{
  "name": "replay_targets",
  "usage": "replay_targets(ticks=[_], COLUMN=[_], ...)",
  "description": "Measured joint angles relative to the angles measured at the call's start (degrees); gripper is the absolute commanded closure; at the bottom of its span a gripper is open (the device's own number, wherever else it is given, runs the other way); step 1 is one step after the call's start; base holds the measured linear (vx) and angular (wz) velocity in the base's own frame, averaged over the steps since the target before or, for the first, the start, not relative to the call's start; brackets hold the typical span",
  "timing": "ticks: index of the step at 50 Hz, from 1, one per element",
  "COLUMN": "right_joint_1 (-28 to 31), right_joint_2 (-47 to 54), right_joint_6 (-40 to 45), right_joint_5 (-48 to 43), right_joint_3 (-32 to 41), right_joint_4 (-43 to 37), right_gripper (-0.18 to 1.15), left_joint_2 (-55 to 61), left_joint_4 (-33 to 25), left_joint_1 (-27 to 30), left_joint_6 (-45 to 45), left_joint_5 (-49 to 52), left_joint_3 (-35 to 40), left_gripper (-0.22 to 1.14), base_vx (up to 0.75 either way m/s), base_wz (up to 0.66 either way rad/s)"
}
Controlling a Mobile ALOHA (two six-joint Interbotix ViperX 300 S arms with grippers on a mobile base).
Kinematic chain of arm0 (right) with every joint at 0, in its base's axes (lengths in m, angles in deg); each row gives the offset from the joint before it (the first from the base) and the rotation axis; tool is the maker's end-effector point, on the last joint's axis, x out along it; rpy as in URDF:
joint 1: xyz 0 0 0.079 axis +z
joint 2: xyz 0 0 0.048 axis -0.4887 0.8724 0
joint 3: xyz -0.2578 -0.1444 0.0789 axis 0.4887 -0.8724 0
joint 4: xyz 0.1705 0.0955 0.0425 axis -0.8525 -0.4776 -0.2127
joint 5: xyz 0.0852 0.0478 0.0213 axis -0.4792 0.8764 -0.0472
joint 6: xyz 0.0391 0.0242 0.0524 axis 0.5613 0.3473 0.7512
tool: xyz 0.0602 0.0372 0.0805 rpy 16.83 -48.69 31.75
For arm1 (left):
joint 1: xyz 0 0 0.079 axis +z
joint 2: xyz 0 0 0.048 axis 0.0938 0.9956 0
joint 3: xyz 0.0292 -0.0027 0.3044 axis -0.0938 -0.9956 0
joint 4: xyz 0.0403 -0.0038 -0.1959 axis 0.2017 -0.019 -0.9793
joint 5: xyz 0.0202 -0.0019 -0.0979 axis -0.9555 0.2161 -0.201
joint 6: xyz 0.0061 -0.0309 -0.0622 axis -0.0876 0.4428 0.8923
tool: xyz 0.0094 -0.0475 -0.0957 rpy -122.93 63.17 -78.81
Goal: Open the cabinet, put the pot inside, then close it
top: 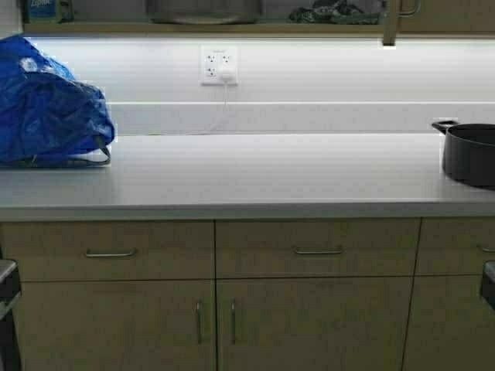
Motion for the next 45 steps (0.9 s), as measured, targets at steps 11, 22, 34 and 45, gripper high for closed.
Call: replay_targets(ticks=[11,22,34,45], right_joint_1=[6.7,10.4,14.5,15.1], right_joint_2=[-11.5,-23.0,-26.4,-28.5], right_joint_6=[0.6,4.7,5.2,5.4], right_joint_5=[-2.3,-6.5,-6.8,-6.8], right_joint_3=[-14.9,-28.6,-35.6,-37.5], right_joint_4=[-0.2,-1.5,-1.7,-2.0], right_gripper=[0.90,0.90,0.90,0.90], left_joint_2=[-12.7,-14.9,-4.7,8.6], left_joint_4=[0.3,0.4,0.4,0.3], left_joint_1=[-4.0,-10.2,-18.5,-20.8], left_joint_6=[-4.0,-6.2,-6.5,-6.2], left_joint_5=[-0.1,-0.6,-2.9,-4.5], left_joint_3=[-12.7,-15.4,-9.0,3.2], left_gripper=[0.89,0.89,0.89,0.89], base_vx=[0.04,0.05,0.03,0.02], base_wz=[0.02,0.03,0.01,0.00])
